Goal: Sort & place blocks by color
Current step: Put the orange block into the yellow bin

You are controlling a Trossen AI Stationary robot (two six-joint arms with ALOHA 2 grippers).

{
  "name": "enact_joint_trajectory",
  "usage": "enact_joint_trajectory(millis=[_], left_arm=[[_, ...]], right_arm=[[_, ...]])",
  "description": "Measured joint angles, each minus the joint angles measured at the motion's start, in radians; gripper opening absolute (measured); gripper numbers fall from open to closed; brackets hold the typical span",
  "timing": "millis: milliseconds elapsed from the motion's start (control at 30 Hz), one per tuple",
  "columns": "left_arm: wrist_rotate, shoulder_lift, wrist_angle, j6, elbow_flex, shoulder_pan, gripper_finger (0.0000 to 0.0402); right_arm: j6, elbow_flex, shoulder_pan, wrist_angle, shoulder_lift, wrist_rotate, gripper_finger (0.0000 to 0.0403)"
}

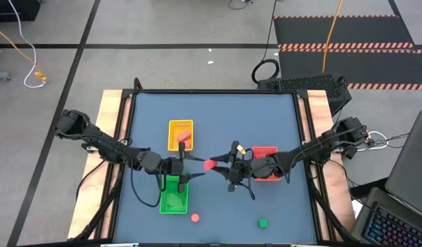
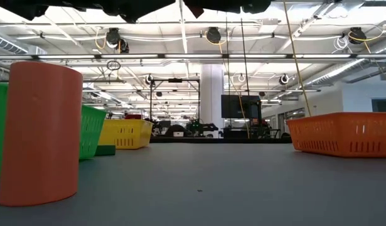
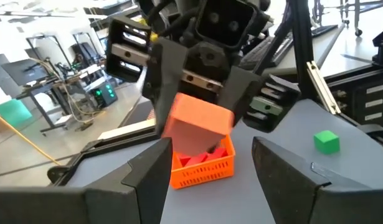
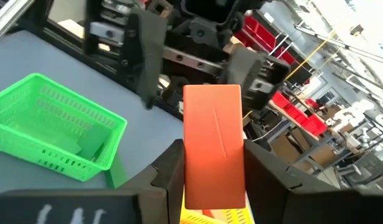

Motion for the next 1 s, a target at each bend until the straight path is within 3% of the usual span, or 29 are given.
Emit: enact_joint_trajectory(millis=[200,333,733,1000], left_arm=[[-0.006,0.002,0.013,0.013,0.0,-0.004,0.0223],[-0.068,0.034,0.075,0.051,0.0,-0.001,0.0227],[-0.066,0.168,0.106,0.089,0.097,0.01,0.0292],[-0.07,0.168,0.106,0.108,0.109,0.009,0.0268]], right_arm=[[0.021,0.0,-0.006,0.003,0.0,-0.004,0.0118],[0.03,0.0,-0.009,-0.006,0.0,-0.005,0.0118],[0.08,0.001,-0.026,-0.019,-0.001,-0.064,0.0118],[0.082,-0.004,-0.029,-0.052,0.0,-0.058,0.0118]])
